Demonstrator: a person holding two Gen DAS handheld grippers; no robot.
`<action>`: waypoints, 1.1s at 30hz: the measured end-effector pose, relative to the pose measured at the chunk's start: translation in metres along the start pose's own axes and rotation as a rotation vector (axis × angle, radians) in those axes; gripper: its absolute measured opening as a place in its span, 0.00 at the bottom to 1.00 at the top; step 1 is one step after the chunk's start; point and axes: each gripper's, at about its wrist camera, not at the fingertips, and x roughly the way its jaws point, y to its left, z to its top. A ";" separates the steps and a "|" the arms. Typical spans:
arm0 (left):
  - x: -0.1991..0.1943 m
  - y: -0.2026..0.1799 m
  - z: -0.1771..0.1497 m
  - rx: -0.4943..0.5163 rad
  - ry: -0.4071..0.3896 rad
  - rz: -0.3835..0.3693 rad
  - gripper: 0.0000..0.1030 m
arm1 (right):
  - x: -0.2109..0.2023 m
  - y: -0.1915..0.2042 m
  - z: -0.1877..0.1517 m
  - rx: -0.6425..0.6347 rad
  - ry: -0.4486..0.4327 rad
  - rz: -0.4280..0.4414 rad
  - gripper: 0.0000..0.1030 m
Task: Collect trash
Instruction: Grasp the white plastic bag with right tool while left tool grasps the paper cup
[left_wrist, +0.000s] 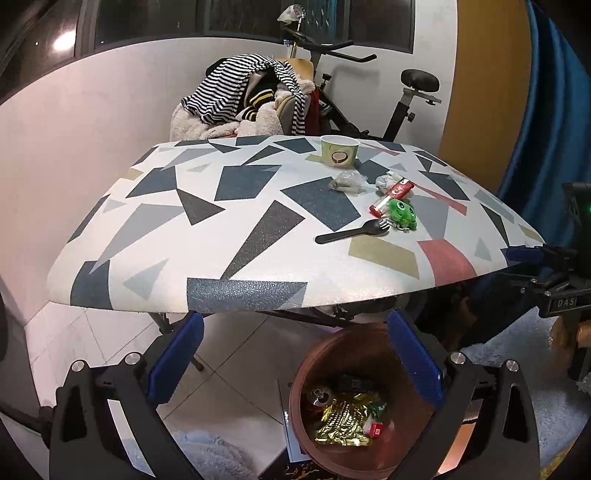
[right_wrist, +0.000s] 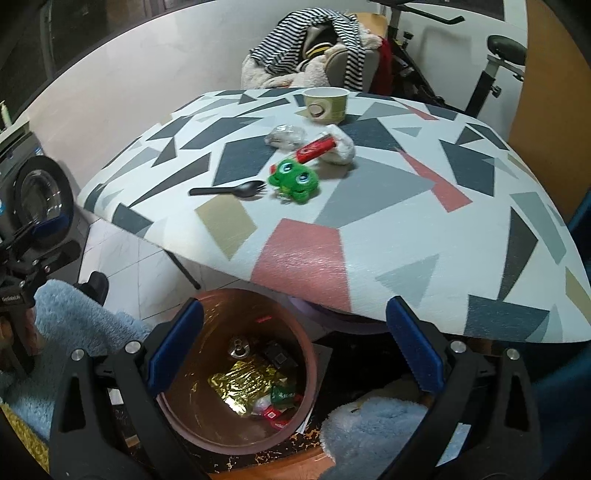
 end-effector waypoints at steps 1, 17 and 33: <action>0.001 0.001 0.000 -0.009 0.002 -0.014 0.94 | 0.001 -0.003 0.001 0.007 0.002 -0.006 0.94; 0.043 0.009 0.055 0.016 0.038 -0.056 0.94 | 0.043 -0.058 0.085 0.126 -0.019 0.028 0.78; 0.125 0.017 0.164 0.032 0.006 -0.182 0.94 | 0.147 -0.088 0.177 0.236 0.140 0.245 0.38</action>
